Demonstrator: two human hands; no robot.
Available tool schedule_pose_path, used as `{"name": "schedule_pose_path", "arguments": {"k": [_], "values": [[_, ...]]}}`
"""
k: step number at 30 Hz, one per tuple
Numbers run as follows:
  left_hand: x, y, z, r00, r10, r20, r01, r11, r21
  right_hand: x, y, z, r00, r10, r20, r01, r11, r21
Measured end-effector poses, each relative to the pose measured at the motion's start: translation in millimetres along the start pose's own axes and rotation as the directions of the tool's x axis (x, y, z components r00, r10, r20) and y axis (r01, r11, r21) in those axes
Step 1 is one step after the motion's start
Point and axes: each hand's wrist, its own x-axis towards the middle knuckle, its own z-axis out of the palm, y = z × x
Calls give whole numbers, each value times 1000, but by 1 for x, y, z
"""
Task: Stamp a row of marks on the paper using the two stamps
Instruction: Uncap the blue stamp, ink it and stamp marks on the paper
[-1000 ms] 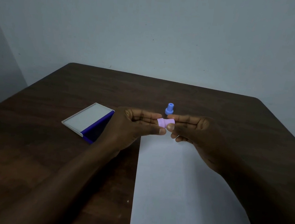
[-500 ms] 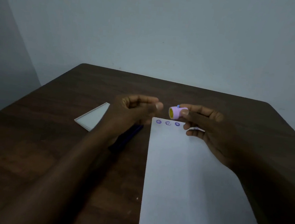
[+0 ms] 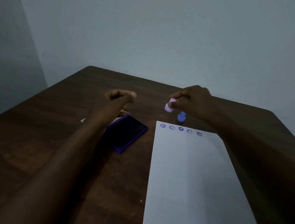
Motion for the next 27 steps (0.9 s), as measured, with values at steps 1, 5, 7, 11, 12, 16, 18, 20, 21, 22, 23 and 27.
{"name": "schedule_pose_path", "arguments": {"k": [1, 5, 7, 11, 12, 16, 18, 20, 21, 22, 23, 27], "values": [[0, 0, -1, 1000, 4, -10, -4, 1000, 13, 5, 2, 5, 1000, 9, 25, -8, 999, -31], [2, -1, -5, 999, 6, -45, -5, 999, 33, 16, 6, 23, 998, 35, 49, -30, 995, -100], [3, -1, -7, 999, 0, -49, 2, 999, 36, 19, 8, 29, 999, 20, 39, -16, 993, -117], [4, -2, -7, 999, -11, -53, 13, 999, 36, 22, 15, 39, 1000, 10, 17, -8, 990, -139], [4, -2, -7, 998, -9, -58, 11, 999, 37, 21, 14, 39, 1000, 3, 16, 0, 989, -149], [5, -2, -7, 998, -2, -64, 5, 999, 36, 22, 16, 26, 997, 44, 64, -31, 982, -188], [5, -3, -6, 999, -7, -52, 9, 999, 33, 26, 24, 11, 995, 101, -4, -101, 992, -74], [5, -2, -6, 999, -7, -46, 9, 999, 33, 27, 35, -1, 985, 157, -79, -159, 987, -18], [5, -2, -6, 999, -5, -44, 6, 999, 34, 25, 40, -4, 982, 177, -64, -178, 984, -11], [6, -2, -5, 999, -3, -40, 4, 999, 35, 21, 44, -6, 983, 183, -29, -183, 983, 1], [5, -2, -5, 999, -3, -38, 4, 999, 37, 19, 49, -5, 982, 188, 13, -188, 982, 11], [6, -3, -6, 999, -19, -40, 21, 999, 32, 12, 55, 8, 978, 181, 105, -186, 982, 37]]}}
